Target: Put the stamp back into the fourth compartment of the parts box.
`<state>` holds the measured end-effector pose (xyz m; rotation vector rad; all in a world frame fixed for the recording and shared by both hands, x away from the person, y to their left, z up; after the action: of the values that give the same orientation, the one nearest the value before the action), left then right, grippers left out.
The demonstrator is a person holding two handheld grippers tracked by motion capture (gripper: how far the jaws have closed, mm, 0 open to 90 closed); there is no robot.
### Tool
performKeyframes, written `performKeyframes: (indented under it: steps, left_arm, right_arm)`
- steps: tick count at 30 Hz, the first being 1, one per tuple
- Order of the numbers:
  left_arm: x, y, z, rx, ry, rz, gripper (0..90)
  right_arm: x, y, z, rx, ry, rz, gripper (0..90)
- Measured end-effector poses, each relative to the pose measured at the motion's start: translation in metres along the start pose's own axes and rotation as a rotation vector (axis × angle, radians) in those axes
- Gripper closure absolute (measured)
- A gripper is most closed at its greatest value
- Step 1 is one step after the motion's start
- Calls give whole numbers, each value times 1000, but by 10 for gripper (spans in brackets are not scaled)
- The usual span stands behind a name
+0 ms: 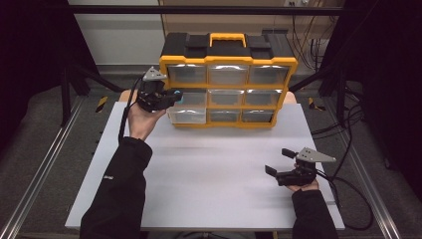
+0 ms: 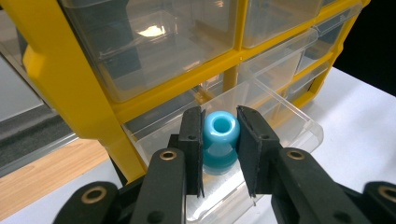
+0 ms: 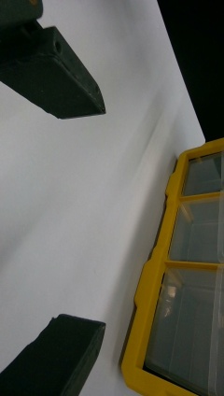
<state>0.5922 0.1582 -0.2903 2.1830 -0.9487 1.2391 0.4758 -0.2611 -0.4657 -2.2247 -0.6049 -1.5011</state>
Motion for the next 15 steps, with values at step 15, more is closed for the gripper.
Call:
performKeyframes:
  steps: [15]
  left_arm:
    - [-11, -7, 12, 5, -30, -7, 714]
  right_arm:
    - [-1, 0, 0, -1, -4, 3, 4]
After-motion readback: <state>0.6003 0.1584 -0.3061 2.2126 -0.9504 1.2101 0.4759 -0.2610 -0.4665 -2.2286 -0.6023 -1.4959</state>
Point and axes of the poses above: each handheld gripper's, and its own axes: z roughly forward along the jaws, x roughly out of its top, y roughly to its right, the point moved 2 cm from there along z, roughly forward along the jaws, and after that the axes turned 10 degrees about -x, right-handed, at the moved point
